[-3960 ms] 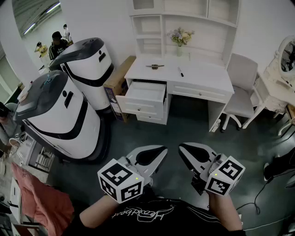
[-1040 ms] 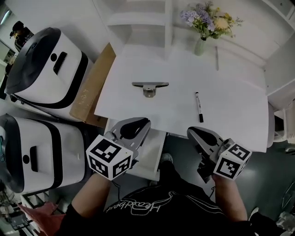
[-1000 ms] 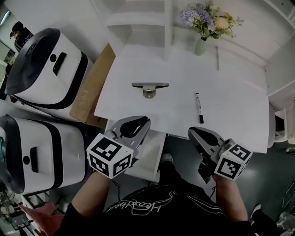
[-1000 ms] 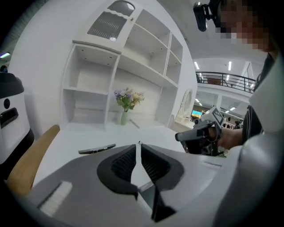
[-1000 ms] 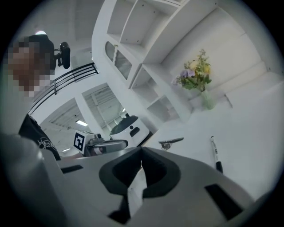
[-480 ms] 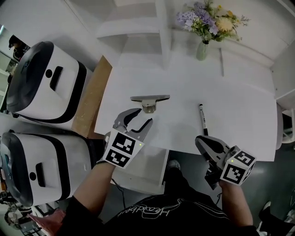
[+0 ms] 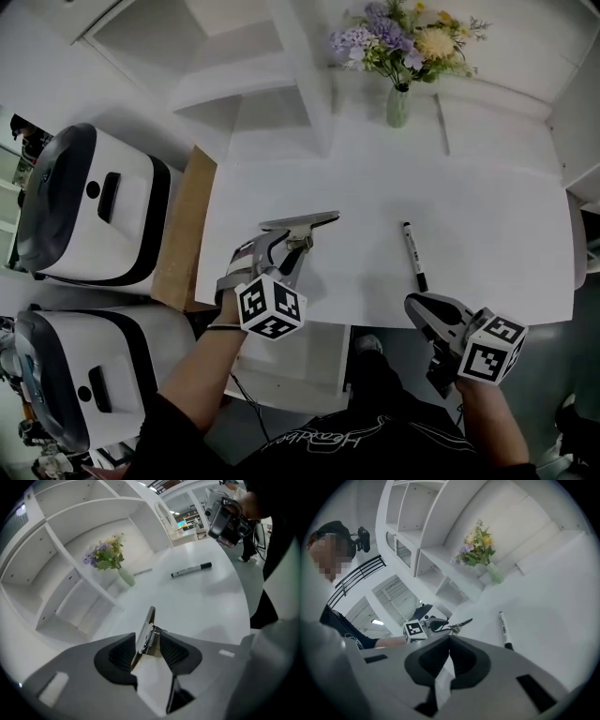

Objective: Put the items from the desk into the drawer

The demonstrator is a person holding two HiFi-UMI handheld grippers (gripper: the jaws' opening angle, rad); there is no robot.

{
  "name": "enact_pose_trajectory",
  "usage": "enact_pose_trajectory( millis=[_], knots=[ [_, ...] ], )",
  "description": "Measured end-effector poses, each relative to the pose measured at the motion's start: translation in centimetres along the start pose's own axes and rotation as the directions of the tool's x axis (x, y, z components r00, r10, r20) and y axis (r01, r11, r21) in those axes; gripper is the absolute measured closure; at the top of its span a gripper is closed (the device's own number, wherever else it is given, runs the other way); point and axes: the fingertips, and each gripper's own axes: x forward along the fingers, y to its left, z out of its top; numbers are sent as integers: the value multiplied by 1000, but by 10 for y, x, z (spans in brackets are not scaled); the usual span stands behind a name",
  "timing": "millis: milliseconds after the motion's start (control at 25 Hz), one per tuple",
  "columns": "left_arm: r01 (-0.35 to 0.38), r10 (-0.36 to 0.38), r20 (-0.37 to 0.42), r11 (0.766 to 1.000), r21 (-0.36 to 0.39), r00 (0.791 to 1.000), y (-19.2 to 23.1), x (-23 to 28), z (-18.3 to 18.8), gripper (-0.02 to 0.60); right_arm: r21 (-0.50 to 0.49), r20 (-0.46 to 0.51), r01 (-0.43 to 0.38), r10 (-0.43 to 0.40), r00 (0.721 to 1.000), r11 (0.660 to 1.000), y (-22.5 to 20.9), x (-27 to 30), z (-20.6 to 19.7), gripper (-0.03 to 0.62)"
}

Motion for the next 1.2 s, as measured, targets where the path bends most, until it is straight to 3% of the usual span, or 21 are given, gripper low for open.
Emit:
enact_pose_trajectory(
  millis=[280, 480, 600, 920, 1080, 1200],
  knots=[
    [-17, 24, -49, 989, 145, 998, 5, 22, -3, 522, 20, 24, 15, -15, 1000, 1000, -7, -9, 0, 585],
    [-39, 54, -50, 965, 258, 997, 4, 23, -2, 546, 35, 31, 31, -32, 999, 999, -13, -12, -2, 585],
    [-46, 65, -55, 957, 288, 996, 3, 22, -2, 551, 37, 37, 28, -30, 999, 999, -12, -11, 0, 585],
    [-64, 79, -60, 973, 224, 995, 7, 3, 0, 557, 34, 54, 10, -12, 998, 999, 0, -8, 0, 586],
    [-64, 70, -31, 987, 148, 997, 5, -23, 4, 558, 34, 60, 6, -8, 998, 999, 11, -11, -6, 585],
    [-62, 62, 8, 997, 36, 998, 4, -46, 10, 560, 27, 60, 0, -1, 998, 1000, 21, -15, -11, 585]
  ],
)
